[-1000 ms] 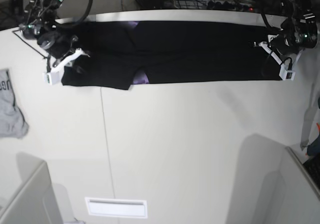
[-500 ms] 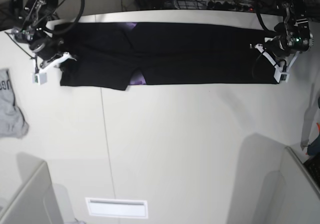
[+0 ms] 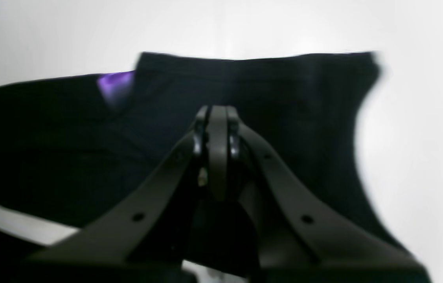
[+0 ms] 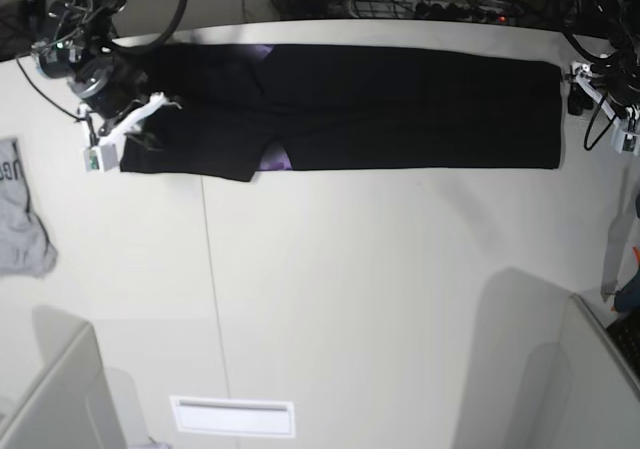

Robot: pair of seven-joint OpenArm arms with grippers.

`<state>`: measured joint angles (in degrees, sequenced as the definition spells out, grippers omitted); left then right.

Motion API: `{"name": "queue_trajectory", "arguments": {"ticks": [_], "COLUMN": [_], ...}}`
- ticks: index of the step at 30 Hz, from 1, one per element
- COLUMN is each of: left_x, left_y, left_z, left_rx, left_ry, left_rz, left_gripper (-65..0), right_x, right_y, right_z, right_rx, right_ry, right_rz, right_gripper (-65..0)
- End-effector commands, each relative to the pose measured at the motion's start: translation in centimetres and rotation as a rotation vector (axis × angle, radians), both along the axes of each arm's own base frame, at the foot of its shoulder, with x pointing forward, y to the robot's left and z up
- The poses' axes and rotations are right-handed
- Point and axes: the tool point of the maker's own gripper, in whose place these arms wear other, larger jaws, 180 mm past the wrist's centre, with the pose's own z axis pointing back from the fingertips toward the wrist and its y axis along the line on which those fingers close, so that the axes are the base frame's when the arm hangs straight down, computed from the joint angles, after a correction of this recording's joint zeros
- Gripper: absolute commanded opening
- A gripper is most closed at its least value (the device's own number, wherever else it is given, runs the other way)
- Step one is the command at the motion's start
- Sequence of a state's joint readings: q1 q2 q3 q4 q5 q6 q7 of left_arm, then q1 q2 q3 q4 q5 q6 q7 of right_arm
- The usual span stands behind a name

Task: Fold the T-shirt properly
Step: 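Release the folded edge and open both grippers, then grasp the middle of the folded strip with the left gripper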

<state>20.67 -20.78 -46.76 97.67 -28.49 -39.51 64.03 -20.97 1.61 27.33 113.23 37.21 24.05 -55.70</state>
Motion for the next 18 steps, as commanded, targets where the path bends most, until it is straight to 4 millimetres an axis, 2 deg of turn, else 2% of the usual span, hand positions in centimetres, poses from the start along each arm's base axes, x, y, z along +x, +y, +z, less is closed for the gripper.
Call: {"name": "queue_trajectory", "arguments": {"ticks": [1, 2, 9, 13, 15, 16, 18], "left_x": [0.8, 0.5, 1.2, 1.2, 1.2, 1.1, 0.3], "left_y": [0.3, 0.3, -1.3, -3.7, -4.9, -5.1, -5.1], "left_z": [0.5, -0.4, -3.8, -6.1, -7.1, -7.5, -8.4], "left_rx": [-0.009, -0.036, -0.165, -0.221, -0.249, -0.26, -0.28], "left_ry": [-0.036, -0.028, -0.01, 0.045, 0.052, 0.058, 0.081], "left_rz": [-0.001, 0.024, 0.089, 0.037, 0.015, 0.018, 0.037], "left_gripper": [-6.7, 0.0, -0.2, -6.1, -11.4, -16.1, -30.4], "right_x": [0.7, 0.7, 0.7, 0.6, 0.6, 0.6, 0.6], "right_y": [0.4, 1.0, 5.0, 6.2, 6.2, 6.2, 6.0], "right_z": [1.0, 0.9, 0.8, 0.8, 0.7, 0.7, 0.7], "right_rx": [0.006, 0.013, 0.057, 0.07, 0.07, 0.069, 0.068], "right_ry": [-0.045, -0.044, -0.041, -0.039, -0.038, -0.038, -0.038], "right_rz": [0.016, 0.033, 0.14, 0.172, 0.172, 0.171, 0.167], "right_gripper": [-65.0, -65.0, -65.0, -65.0, -65.0, -65.0, -65.0]}}
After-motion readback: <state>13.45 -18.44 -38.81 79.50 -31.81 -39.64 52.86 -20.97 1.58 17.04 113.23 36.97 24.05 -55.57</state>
